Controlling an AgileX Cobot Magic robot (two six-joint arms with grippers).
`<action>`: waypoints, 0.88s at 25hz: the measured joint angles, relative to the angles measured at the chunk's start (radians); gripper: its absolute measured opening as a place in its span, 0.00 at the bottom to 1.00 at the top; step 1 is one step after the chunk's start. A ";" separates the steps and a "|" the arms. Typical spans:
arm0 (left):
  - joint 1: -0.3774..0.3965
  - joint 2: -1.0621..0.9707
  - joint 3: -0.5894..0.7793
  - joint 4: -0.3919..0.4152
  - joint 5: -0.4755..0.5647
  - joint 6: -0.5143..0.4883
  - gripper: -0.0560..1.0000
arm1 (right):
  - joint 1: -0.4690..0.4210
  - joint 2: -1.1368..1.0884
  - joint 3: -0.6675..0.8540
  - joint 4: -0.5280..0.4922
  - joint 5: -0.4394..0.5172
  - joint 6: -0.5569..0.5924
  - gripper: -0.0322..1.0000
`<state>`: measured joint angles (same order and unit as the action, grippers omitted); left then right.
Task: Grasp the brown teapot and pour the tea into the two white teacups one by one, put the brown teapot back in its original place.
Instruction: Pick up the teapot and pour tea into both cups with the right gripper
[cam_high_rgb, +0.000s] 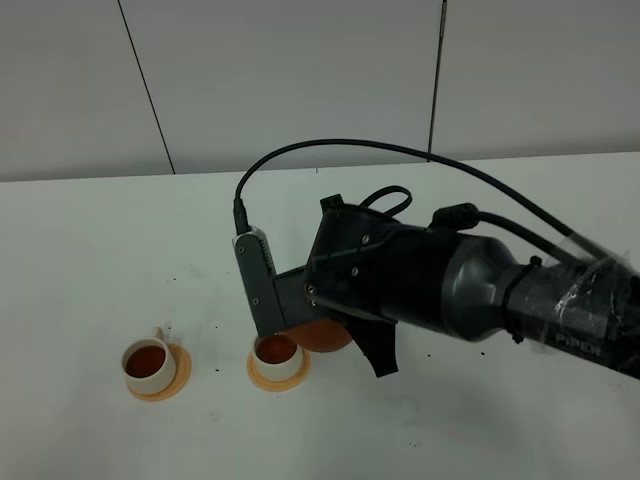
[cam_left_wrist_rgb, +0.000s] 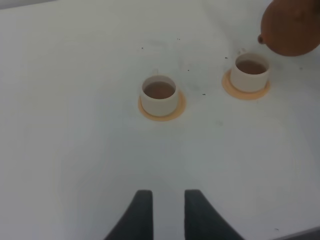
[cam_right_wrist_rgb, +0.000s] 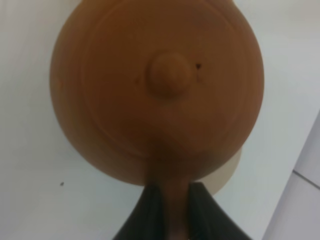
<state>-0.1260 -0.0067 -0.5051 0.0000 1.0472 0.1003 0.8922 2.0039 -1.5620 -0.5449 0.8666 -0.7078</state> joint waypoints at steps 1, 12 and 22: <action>0.000 0.000 0.000 0.000 0.000 0.000 0.27 | -0.006 0.000 -0.015 0.025 0.013 -0.010 0.12; 0.000 0.000 0.000 0.000 0.000 0.000 0.27 | -0.129 0.000 -0.131 0.359 0.153 -0.170 0.12; 0.000 0.000 0.000 0.000 0.000 0.000 0.27 | -0.176 0.000 -0.133 0.597 0.112 -0.263 0.12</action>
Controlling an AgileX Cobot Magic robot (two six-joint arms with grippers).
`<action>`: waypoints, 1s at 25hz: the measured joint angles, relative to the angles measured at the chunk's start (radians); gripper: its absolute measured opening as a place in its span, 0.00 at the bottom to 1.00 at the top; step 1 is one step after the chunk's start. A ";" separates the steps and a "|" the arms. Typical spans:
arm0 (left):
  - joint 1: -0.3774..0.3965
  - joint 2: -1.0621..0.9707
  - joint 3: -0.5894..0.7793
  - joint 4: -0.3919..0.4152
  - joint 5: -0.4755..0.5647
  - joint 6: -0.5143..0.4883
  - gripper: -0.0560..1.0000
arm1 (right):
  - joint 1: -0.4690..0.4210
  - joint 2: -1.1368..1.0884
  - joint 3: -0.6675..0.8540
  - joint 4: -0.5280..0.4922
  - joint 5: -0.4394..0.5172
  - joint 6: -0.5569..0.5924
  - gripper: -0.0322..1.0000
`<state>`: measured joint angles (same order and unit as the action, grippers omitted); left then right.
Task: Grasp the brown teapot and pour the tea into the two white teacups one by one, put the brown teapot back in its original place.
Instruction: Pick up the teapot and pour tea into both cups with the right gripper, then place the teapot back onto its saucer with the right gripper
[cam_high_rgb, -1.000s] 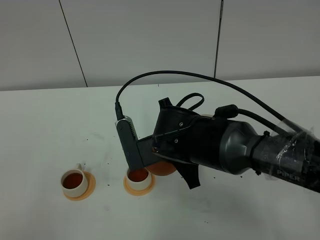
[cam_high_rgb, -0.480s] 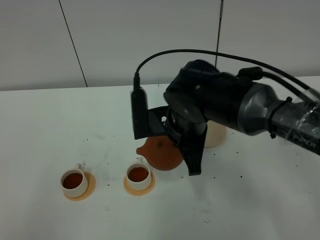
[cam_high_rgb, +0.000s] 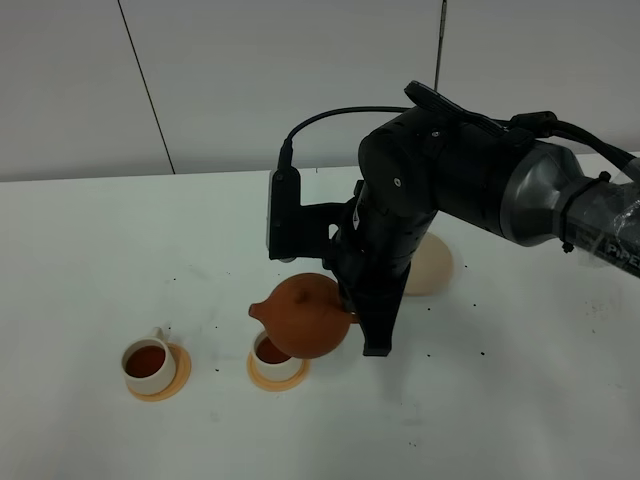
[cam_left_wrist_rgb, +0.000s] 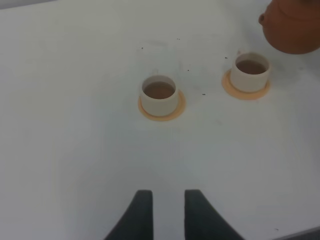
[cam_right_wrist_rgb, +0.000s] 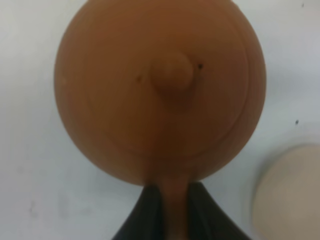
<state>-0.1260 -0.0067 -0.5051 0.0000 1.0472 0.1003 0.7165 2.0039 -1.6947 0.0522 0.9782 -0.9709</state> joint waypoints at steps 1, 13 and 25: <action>0.000 0.000 0.000 0.000 0.000 0.000 0.27 | -0.001 0.000 0.000 0.006 -0.011 0.001 0.12; 0.000 0.000 0.000 0.000 0.000 0.000 0.27 | -0.001 0.000 0.000 0.021 -0.035 0.000 0.12; 0.000 0.000 0.000 0.000 0.000 0.000 0.27 | -0.094 0.000 -0.034 0.064 -0.004 -0.069 0.12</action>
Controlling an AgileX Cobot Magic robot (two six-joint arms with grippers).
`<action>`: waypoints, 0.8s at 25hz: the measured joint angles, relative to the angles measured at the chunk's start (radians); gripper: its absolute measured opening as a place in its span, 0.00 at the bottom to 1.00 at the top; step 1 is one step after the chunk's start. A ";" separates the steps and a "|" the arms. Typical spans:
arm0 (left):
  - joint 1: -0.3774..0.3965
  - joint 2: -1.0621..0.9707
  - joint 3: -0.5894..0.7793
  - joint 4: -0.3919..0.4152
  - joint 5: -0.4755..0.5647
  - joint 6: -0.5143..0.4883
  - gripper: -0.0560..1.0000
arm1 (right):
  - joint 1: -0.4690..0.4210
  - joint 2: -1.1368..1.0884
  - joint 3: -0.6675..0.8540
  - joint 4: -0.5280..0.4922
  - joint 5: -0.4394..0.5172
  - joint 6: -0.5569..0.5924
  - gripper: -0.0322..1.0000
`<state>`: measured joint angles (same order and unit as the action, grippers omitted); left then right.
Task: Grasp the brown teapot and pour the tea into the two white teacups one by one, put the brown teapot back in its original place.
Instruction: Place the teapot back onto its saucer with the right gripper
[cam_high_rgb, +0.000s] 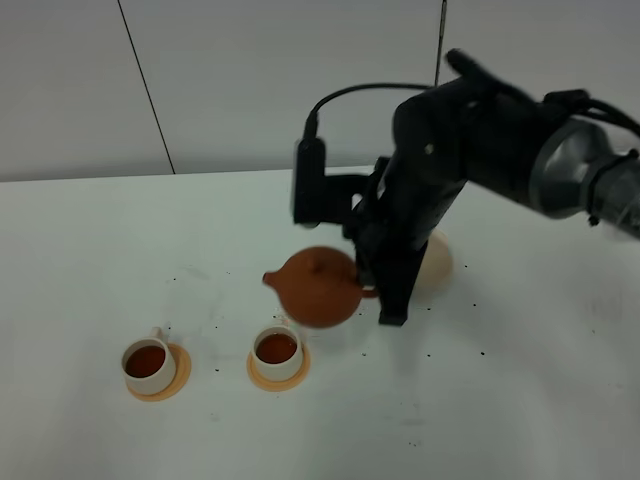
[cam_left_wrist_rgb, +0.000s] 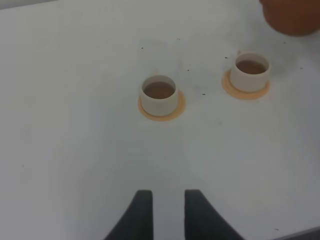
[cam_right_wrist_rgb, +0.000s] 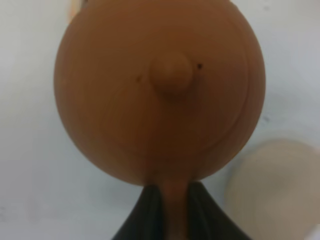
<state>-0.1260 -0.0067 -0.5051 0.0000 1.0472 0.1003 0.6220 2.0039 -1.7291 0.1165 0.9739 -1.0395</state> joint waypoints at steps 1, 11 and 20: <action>0.000 0.000 0.000 0.000 0.000 0.000 0.27 | -0.019 0.000 -0.014 0.003 0.000 -0.013 0.12; 0.000 0.000 0.000 0.000 0.000 0.000 0.27 | -0.196 0.105 -0.225 0.011 0.064 -0.087 0.12; 0.000 0.000 0.000 0.000 0.000 0.000 0.27 | -0.307 0.270 -0.408 0.083 0.141 -0.089 0.12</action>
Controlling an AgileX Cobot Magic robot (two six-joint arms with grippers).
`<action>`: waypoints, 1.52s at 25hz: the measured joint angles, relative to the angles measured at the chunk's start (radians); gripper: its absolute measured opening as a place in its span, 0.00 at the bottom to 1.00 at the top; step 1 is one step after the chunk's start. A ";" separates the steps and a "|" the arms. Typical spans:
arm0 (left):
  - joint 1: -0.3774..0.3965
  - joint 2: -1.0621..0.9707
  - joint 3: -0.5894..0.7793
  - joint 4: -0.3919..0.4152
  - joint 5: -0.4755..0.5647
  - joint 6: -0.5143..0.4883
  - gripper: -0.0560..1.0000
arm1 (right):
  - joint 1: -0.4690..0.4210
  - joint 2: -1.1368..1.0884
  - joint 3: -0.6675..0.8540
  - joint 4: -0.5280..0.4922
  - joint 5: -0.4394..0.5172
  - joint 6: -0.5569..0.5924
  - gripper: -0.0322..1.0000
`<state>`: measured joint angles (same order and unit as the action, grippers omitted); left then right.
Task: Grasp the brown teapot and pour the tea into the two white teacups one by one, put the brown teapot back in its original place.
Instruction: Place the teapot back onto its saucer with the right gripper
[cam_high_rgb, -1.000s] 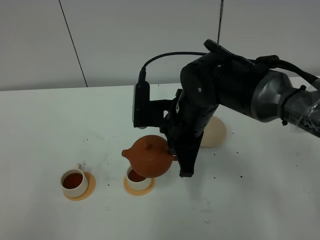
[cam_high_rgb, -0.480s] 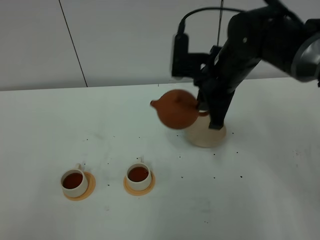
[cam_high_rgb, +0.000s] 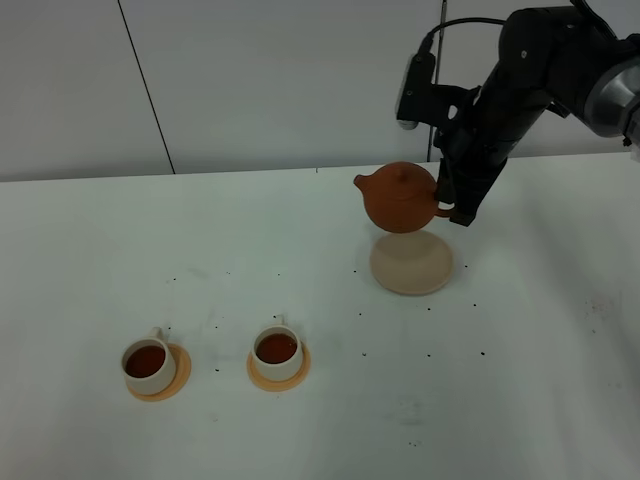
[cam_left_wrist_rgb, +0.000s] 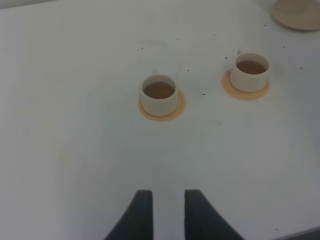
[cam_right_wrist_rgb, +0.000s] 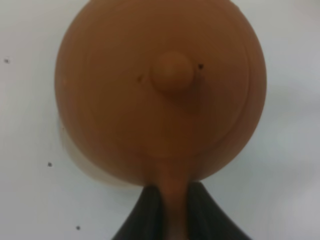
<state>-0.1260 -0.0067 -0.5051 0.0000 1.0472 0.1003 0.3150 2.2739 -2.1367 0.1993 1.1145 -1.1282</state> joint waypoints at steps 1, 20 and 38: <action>0.000 0.000 0.000 0.000 0.000 0.000 0.27 | -0.009 0.004 -0.001 0.004 0.004 0.003 0.12; 0.000 0.000 0.000 0.000 0.000 0.000 0.27 | -0.039 0.023 0.094 0.016 -0.074 0.024 0.12; 0.000 0.000 0.000 0.000 0.000 0.000 0.27 | -0.039 0.023 0.226 0.056 -0.197 0.010 0.12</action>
<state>-0.1260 -0.0067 -0.5051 0.0000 1.0472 0.1003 0.2761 2.2970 -1.9111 0.2551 0.9174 -1.1180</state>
